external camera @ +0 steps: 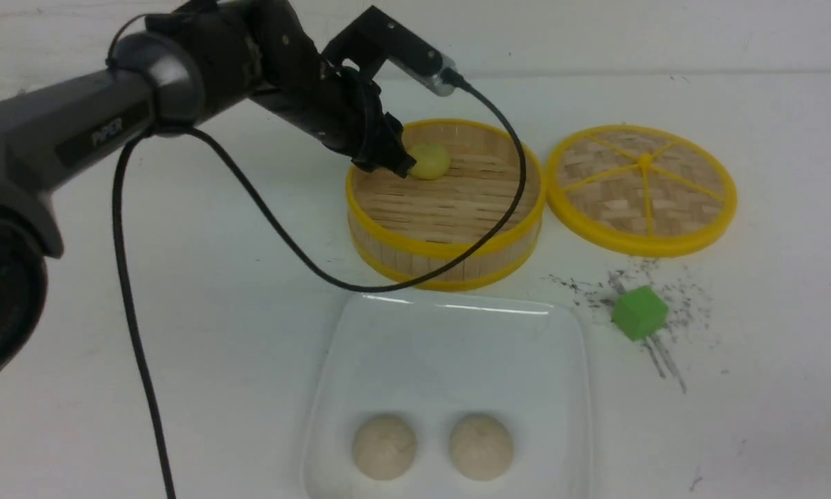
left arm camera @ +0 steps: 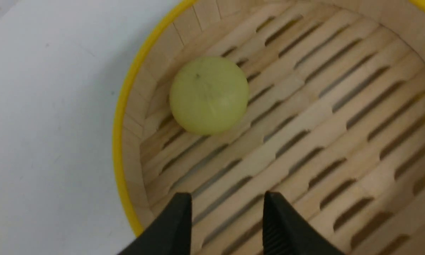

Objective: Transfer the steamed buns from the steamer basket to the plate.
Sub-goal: Use the left arm to grab the steamed stuffed bun that is closest to it

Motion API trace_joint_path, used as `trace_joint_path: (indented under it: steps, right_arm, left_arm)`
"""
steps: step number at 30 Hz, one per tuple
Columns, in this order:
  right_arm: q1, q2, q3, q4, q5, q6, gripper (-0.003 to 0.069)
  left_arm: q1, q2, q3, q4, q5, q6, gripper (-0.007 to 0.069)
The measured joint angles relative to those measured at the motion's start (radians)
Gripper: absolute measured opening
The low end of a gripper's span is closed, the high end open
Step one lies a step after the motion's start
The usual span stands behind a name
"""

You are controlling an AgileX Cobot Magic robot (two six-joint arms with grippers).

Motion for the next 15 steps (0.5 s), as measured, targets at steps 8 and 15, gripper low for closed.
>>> trace_joint_path:
  steps: [8,15]
  right_arm:
    - [0.0,0.0,0.0,0.011,0.0,0.0,0.0454]
    - [0.0,0.0,0.0,0.015,0.0,0.0,0.0454]
  left_arm:
    - [0.0,0.064,0.0,-0.166,-0.051,0.123,0.0306]
    - [0.0,0.068,0.0,-0.287,-0.11,0.243,0.036]
